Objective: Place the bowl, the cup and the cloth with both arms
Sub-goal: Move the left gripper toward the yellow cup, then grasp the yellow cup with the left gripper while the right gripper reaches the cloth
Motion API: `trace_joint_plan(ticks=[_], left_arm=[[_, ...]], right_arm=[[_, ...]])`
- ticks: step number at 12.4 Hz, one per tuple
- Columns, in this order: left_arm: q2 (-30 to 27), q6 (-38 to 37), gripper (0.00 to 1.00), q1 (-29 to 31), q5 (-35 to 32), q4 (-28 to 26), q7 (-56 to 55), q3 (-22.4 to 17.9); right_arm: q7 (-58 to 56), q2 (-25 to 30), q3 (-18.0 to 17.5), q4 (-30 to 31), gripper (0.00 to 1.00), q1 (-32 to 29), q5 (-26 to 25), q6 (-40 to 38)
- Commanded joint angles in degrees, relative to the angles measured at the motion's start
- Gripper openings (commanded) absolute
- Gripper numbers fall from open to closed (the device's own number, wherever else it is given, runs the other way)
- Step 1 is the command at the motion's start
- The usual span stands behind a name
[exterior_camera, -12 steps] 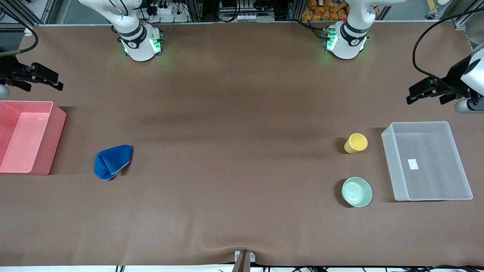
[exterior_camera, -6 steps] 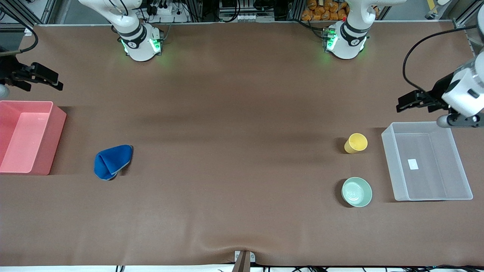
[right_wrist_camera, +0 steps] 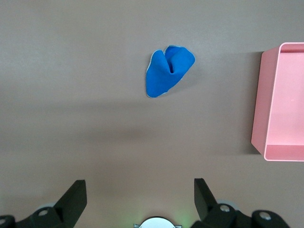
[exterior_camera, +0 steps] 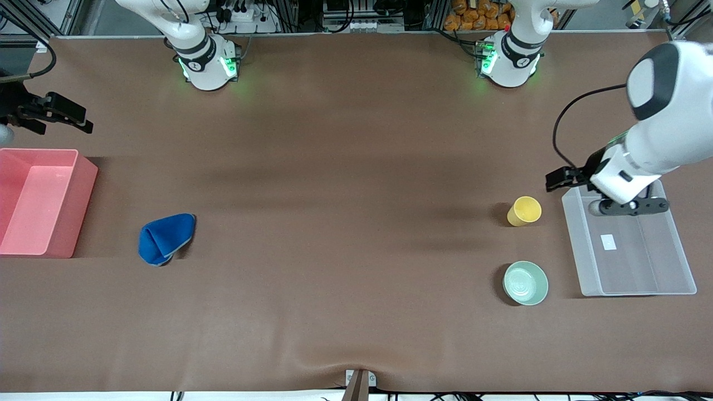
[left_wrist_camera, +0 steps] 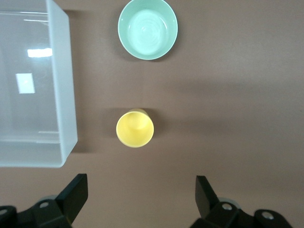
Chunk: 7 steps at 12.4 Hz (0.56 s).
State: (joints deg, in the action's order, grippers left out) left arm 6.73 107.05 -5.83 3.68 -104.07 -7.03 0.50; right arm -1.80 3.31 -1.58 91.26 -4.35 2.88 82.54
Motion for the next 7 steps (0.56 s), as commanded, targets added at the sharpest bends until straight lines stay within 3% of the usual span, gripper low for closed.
trace_joint_plan(ticks=[1,4,7], left_arm=[[-0.6,9.0,1.0,0.0,0.0,-7.1,-0.8,0.5],[2.9,12.0,1.0,0.6,-2.4,-7.8,-0.2,0.5],[4.8,20.3,1.0,0.6,-3.2,-12.0,-0.2,0.5]], right_arm=[[0.7,1.8,-0.3,1.6,1.0,-0.4,-0.3,0.2],[0.7,1.8,-0.3,1.6,1.0,-0.4,-0.3,0.3],[0.7,1.9,-0.3,1.6,1.0,-0.4,-0.3,0.2]])
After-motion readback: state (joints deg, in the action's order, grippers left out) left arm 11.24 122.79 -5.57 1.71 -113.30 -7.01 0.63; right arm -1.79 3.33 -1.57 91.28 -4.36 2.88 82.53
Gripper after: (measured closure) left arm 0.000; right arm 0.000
